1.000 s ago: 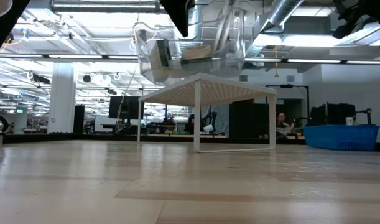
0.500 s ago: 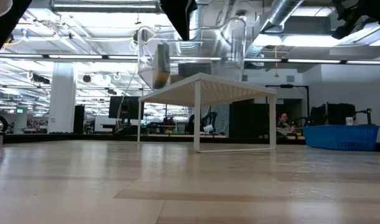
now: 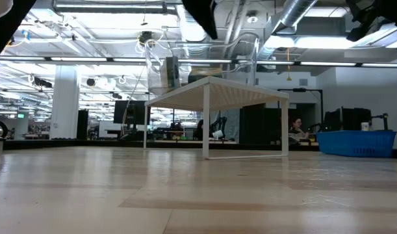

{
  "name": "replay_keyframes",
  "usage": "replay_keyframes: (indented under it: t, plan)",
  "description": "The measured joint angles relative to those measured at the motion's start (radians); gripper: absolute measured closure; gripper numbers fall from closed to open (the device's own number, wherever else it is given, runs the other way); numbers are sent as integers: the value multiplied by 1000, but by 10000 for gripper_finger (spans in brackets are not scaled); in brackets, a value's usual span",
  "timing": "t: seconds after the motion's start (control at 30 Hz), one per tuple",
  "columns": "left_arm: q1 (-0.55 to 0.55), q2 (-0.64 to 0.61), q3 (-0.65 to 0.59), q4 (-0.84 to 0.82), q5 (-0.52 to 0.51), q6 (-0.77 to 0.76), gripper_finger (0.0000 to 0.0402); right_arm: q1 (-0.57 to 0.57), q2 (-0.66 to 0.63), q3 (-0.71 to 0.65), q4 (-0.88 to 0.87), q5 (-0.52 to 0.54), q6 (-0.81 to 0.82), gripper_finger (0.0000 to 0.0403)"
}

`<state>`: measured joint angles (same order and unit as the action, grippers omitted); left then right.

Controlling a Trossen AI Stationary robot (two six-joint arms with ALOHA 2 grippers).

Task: Pick & Place Office Desk Supplies
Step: Put the transparent bin on the shelf

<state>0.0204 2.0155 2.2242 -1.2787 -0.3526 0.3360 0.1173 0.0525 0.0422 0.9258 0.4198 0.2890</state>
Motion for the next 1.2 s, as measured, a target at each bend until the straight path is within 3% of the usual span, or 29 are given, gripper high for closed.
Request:
replay_keyframes:
  t: [0.1,0.23,0.4,0.57,0.7,0.93,1.2]
  plan:
    - [0,0,0,63,-4,5,202,0,0,0,0,0,0,230]
    - [18,-29,-2,106,-89,-37,212,0,0,0,-2,0,10,230]
    - [97,-147,-5,44,-120,-254,231,0,4,0,-103,-61,99,230]
    - [166,-301,-86,0,-116,-345,254,8,101,46,-152,-79,157,230]
    - [185,-430,-189,-4,-120,-349,270,21,265,192,-201,-128,81,230]
    - [158,-582,-408,-14,-119,-397,290,33,590,491,-501,-128,60,230]
    - [89,-714,-559,-4,-145,-341,269,15,929,880,-900,-111,7,230]
